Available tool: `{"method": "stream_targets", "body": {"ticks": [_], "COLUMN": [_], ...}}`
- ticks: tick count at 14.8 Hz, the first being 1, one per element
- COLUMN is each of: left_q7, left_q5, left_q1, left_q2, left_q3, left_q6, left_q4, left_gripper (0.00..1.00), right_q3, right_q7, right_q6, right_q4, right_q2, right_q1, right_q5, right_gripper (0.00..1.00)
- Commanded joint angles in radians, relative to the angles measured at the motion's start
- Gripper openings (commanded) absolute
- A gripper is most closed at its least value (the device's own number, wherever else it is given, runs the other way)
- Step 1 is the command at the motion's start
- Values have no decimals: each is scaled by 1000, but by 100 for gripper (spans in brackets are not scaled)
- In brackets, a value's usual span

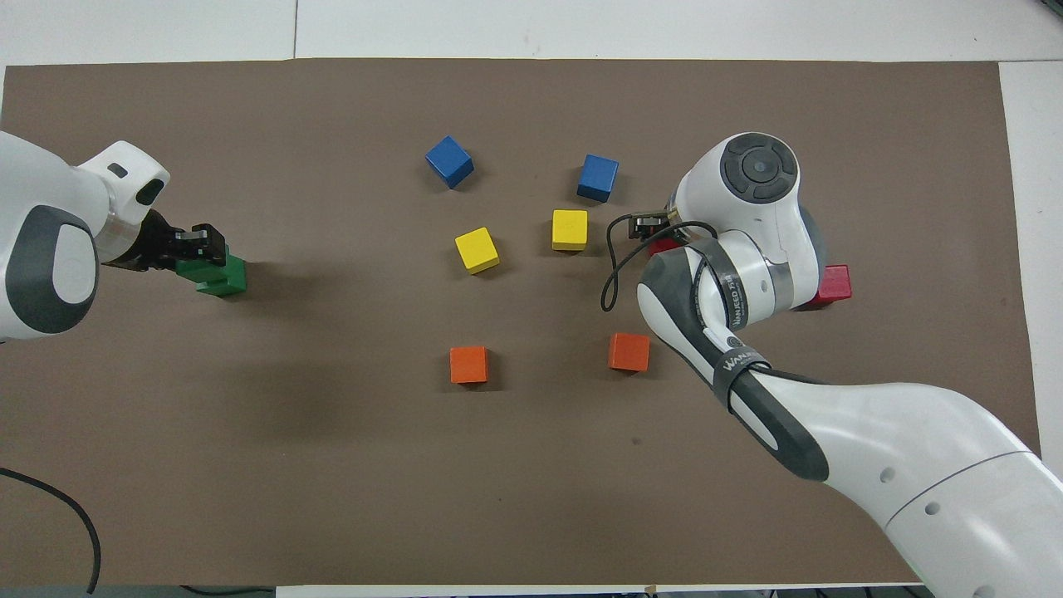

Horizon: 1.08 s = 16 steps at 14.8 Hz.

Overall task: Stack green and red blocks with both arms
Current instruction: 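Carry the second red block with the right gripper onto the first red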

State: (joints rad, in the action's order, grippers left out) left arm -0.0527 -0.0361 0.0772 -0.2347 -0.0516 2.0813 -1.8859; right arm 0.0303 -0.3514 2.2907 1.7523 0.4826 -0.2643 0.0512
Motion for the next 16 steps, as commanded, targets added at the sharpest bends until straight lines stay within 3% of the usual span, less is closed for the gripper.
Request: {"method": "stream_targets", "body": {"ticks": [1, 4, 8, 11, 16], "left_q7": [10, 8, 10, 10, 31], "left_q5": [-14, -14, -14, -13, -8], "left_q1": [7, -2, 3, 1, 9], "left_q2": [41, 41, 44, 44, 46], "left_q3": [-4, -4, -4, -2, -2], "left_q6": [13, 22, 11, 13, 14], "left_q4": [-42, -47, -53, -53, -56], "left_gripper": [0, 0, 0, 0, 0], "right_q3": [5, -1, -3, -4, -4], "right_q7": [-41, 29, 167, 202, 275], "right_q6": [-16, -147, -194, -212, -126], "right_q4": [-3, -109, -91, 13, 226], "right_q2": [-25, -50, -143, -235, -367], "right_q1": [3, 65, 157, 201, 260], "right_q5": [4, 21, 21, 22, 21], "right_gripper": [0, 0, 0, 0, 0]}}
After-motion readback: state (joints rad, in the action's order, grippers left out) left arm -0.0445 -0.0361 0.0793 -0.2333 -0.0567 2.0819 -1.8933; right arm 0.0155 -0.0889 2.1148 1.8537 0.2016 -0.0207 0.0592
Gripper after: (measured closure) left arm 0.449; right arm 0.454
